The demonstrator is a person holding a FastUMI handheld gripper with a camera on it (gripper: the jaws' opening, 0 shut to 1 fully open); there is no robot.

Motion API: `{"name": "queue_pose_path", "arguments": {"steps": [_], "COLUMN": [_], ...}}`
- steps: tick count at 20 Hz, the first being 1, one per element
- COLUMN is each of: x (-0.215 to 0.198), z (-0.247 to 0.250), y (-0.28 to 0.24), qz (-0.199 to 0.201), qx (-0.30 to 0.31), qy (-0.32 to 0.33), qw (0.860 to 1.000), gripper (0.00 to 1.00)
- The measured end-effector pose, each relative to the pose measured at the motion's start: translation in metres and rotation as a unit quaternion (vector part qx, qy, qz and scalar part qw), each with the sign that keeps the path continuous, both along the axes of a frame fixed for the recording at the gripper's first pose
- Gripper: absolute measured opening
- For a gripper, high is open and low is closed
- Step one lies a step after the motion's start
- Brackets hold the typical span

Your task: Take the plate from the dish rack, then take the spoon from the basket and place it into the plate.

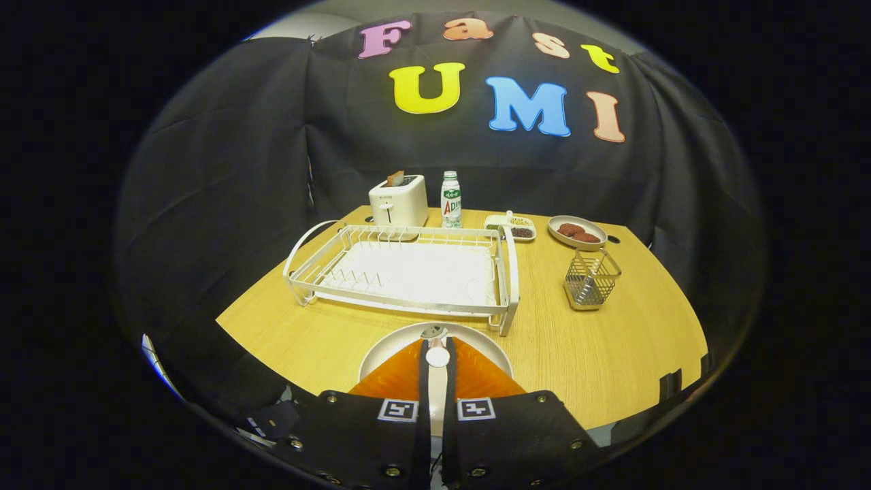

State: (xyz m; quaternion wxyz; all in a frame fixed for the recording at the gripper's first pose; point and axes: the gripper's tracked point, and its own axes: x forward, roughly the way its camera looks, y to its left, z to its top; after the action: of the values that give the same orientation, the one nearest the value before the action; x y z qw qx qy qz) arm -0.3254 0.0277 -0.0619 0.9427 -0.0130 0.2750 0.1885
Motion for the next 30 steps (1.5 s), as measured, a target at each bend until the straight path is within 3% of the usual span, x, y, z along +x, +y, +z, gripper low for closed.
{"name": "queue_pose_path", "arguments": {"steps": [13, 30], "x": [0.008, 0.014], "z": [-0.027, -0.039], "y": [0.011, 0.013], "qz": [-0.002, 0.003], "qx": [-0.007, -0.009], "qy": [0.02, 0.029], "qw": [1.0, 1.0], "gripper": [0.07, 0.14]}}
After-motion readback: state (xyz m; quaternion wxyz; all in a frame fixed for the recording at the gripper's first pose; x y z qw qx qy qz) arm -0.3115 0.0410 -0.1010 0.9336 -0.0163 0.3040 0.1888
